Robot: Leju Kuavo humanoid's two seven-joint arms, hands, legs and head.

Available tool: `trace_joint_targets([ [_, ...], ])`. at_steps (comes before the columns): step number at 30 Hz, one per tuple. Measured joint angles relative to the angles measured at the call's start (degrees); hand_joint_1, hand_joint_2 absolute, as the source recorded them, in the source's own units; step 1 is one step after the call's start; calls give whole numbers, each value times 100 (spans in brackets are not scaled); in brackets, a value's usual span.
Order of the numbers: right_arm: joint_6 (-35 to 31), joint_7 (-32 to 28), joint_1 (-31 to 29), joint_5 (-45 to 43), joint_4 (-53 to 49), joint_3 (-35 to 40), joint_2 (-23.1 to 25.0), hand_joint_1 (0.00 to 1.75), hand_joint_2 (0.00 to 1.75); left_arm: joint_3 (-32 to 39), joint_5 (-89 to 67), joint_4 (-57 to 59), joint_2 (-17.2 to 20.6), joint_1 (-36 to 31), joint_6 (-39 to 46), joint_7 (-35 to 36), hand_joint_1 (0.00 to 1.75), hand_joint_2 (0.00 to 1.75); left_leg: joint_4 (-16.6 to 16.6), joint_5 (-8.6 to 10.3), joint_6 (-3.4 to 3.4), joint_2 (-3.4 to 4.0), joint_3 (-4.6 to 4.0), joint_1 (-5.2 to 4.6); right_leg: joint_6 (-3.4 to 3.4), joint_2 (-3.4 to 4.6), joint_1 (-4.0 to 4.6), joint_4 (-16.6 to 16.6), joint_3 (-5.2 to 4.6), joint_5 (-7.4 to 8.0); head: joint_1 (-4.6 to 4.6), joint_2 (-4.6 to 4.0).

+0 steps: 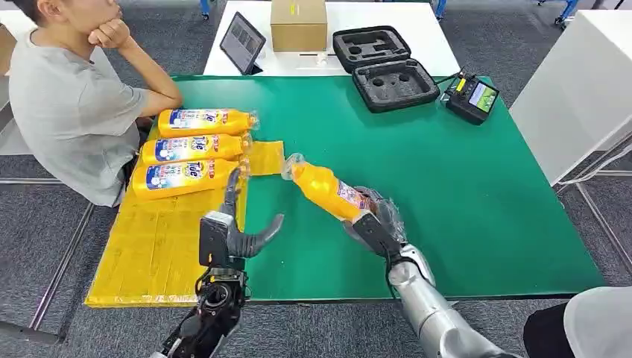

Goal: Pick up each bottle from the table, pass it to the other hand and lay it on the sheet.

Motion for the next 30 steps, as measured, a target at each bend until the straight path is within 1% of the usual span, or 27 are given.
trace_joint_targets([
  [5, -57, 2, 171, -241, -294, 331, -33, 175, 175, -4, 189, 464, -96, -78, -252, 2, 0, 175, 0, 0, 0, 3, -5, 0, 0, 2, 1, 0, -7, 0, 2, 0],
  [7, -116, 0, 206, -366, -374, 436, -48, 175, 175, -17, 408, 639, -123, -135, -541, 116, 0, 175, 0, 0, 0, 1, -6, 0, 0, 1, 1, 0, -9, 0, 0, 0],
  [10, -159, 0, 232, -543, -486, 623, -81, 175, 175, -152, 713, 964, -181, -175, -1226, 480, 0, 175, 0, 0, 0, 3, -8, 0, 0, 3, 0, 0, -10, 0, 0, 0],
  [11, -160, 2, 237, -569, -508, 674, -87, 175, 175, -201, 789, 1063, -205, -185, -1410, 564, 0, 0, 0, 0, 0, 4, -9, 0, 0, 3, 0, 0, -11, 0, 0, 0],
  [13, -182, 0, 247, -596, -538, 777, -98, 175, 175, -284, 899, 1225, -249, -207, -1697, 645, 0, 0, 0, 0, 0, 2, -11, -1, 0, 2, 0, 0, -11, 0, 2, 0],
  [20, -206, 2, 270, -674, -613, 1063, -111, 175, 175, -489, 1185, 1483, -341, -321, -2287, 767, 0, 0, 0, 0, 0, 2, -12, -1, 0, 2, 0, 0, -12, 0, 0, 0],
  [26, -219, 2, 293, -698, -628, 1260, -105, 175, 175, -535, 1325, 1417, -370, -390, -2348, 778, 0, 0, 0, 0, 0, 2, -12, 0, 0, 2, 1, 0, -12, 0, 0, 0],
  [30, -223, 2, 291, -740, -667, 1390, -83, 175, 175, -527, 1428, 1323, -370, -408, -2074, 676, 0, 0, 0, 0, 0, 2, -13, 0, 0, 1, 0, 1, -12, 0, 0, 0],
])
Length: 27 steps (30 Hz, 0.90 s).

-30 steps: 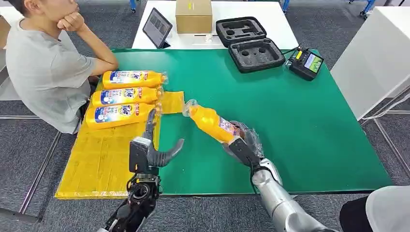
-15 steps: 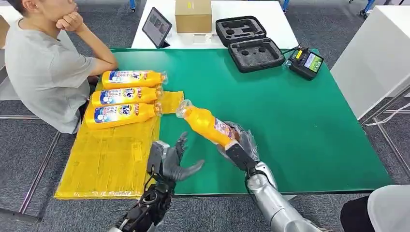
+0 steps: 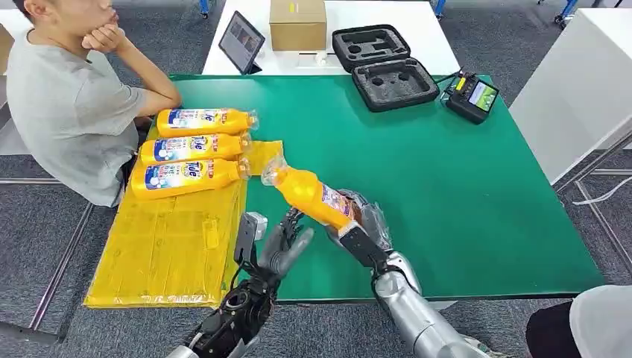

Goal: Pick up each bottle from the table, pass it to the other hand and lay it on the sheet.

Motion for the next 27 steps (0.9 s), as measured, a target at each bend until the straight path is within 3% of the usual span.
trace_joint_targets([
  [8, 0, -2, 5, -33, -42, 278, 127, 175, 175, 81, -391, -369, 0, 2, 971, -645, 0, 0, 0, 0, 0, -2, -2, 0, 0, -1, 0, 0, -2, 0, 0, 0],
  [9, 0, 0, 4, -33, -42, 295, 129, 175, 175, 83, -413, -394, 0, 4, 995, -647, 0, 175, 0, 0, 0, -2, -2, 0, 0, -1, 0, 0, -1, 0, 0, 0],
  [16, 17, 0, 3, -48, -138, 501, 210, 175, 175, 87, -859, -503, 0, 22, 1515, -671, 0, 175, 0, 0, 0, -1, -3, 0, 0, -1, 0, 0, -3, 0, 2, 0],
  [27, 31, -2, -93, -138, -140, 643, 286, 175, 175, 59, -1025, -402, -59, 20, 1474, -674, 0, 175, 0, 0, 0, -2, -3, 0, 0, -2, -1, 0, -4, 0, 2, 0],
])
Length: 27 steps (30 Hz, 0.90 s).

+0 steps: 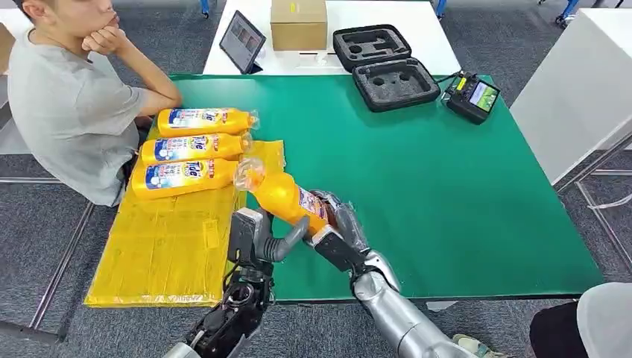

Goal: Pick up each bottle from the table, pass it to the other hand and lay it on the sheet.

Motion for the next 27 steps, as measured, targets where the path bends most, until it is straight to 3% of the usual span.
trace_joint_targets([
  [27, -81, 28, -118, 122, 177, 431, 243, 175, 175, 284, 87, 30, -39, -41, 238, -7, 0, 175, 0, 0, 0, 2, 0, 1, 0, 1, 1, 0, -3, 0, -2, 0],
])
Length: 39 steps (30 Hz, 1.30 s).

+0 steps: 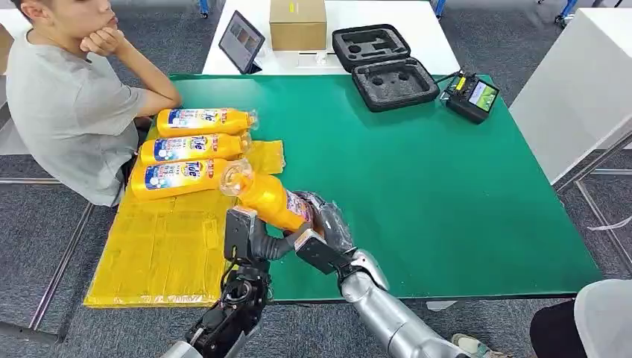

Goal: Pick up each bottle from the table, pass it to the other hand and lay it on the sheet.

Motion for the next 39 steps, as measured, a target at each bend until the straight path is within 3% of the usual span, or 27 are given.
trace_joint_targets([
  [10, 0, 2, -27, -2, 105, 94, 61, 175, 175, 81, 26, -28, -7, 13, 13, 0, 0, 175, 0, 0, 0, 0, 0, 0, 0, 0, 0, 0, 0, 0, 2, 0],
  [11, 0, 2, -27, -2, 114, 98, 61, 175, 175, 83, 28, -42, -7, 22, 11, 0, 12, 175, 0, 0, 0, 0, 0, 0, 0, 0, -1, 0, 0, 0, 0, 0],
  [12, 0, 2, -27, -4, 125, 103, 66, 175, 175, 83, 37, -46, -7, 24, -15, 0, 140, 175, 0, 0, 0, 0, 0, 0, 0, 0, -1, 0, 0, 0, 2, 0],
  [13, 0, 2, -26, -7, 133, 105, 68, 175, 175, 85, 42, -46, -7, 25, -59, 0, 145, 175, 0, 0, 0, 0, 0, 0, 0, 0, -1, 0, 0, 0, 0, 0],
  [15, 0, 2, -21, -20, 162, 114, 70, 175, 175, 90, 55, -46, -9, 24, -170, 0, 175, 175, 0, 0, 0, -1, 0, 0, 0, 0, -1, 0, 0, 0, 2, 0],
  [25, -7, -7, -9, -90, 295, 131, 70, 175, 175, 127, 380, 24, -37, 8, -656, 2, 175, 175, 0, 0, 0, 1, 0, 0, 0, 1, 0, 0, -2, 0, 0, 0],
  [28, -5, -11, -2, -118, 315, 133, 70, 119, 175, 135, 435, 57, -37, -10, -691, 2, 175, 175, 0, 0, 0, 2, 0, 0, 0, 1, 0, 0, -3, 0, 0, 0],
  [30, -7, -13, -2, -131, 321, 133, 70, 119, 175, 135, 463, 59, -37, -12, -713, 2, 175, 175, 0, 0, 0, 2, 0, 0, 0, 1, 0, 0, -3, 0, 0, 0],
  [31, -7, -13, -1, -140, 323, 133, 70, 30, 175, 135, 472, 61, -37, -15, -721, 7, 175, 175, 0, 0, 0, 2, 0, 0, 0, 1, -1, 0, -3, 0, 0, 0],
  [32, -4, -13, -1, -144, 328, 133, 70, 0, 175, 135, 481, 70, -37, -19, -730, 7, 175, 175, 0, 0, 0, 2, 0, 0, 0, 1, 0, 0, -3, 0, 2, 0],
  [39, -13, -22, 89, -203, 345, 234, 74, 0, 175, 103, 542, 103, -39, -142, -756, 7, 175, 175, 0, 0, 0, 1, 0, 0, 0, 1, 0, 0, -2, 0, 2, 0],
])
